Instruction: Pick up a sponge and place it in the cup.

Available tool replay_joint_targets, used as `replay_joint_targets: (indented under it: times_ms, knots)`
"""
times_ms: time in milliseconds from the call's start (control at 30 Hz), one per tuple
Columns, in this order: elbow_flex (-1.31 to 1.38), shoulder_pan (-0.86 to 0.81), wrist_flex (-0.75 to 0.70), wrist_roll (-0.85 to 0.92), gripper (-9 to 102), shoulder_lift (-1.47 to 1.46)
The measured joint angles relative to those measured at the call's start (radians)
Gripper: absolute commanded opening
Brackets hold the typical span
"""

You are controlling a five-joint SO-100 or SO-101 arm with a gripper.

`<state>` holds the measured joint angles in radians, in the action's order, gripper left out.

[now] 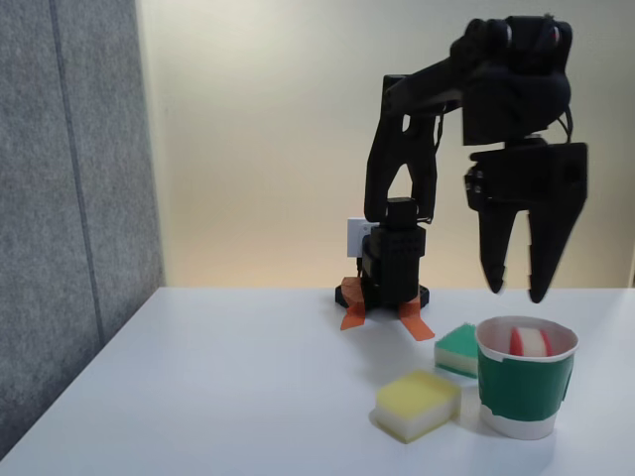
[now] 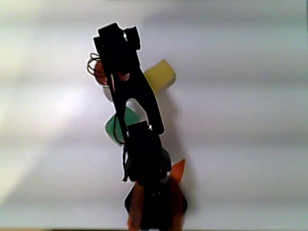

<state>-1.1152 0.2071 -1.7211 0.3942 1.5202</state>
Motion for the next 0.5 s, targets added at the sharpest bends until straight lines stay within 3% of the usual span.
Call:
replay_joint_targets:
  times_ms: [167, 333, 500]
  knots:
    - [-0.138, -0.112, 0.117, 0.055, 0, 0.118]
    - [-0.548, -0.258, 0.446, 0.067, 0, 0.439]
    - [-1.032, -0.333, 0.738, -0.028, 0, 0.845]
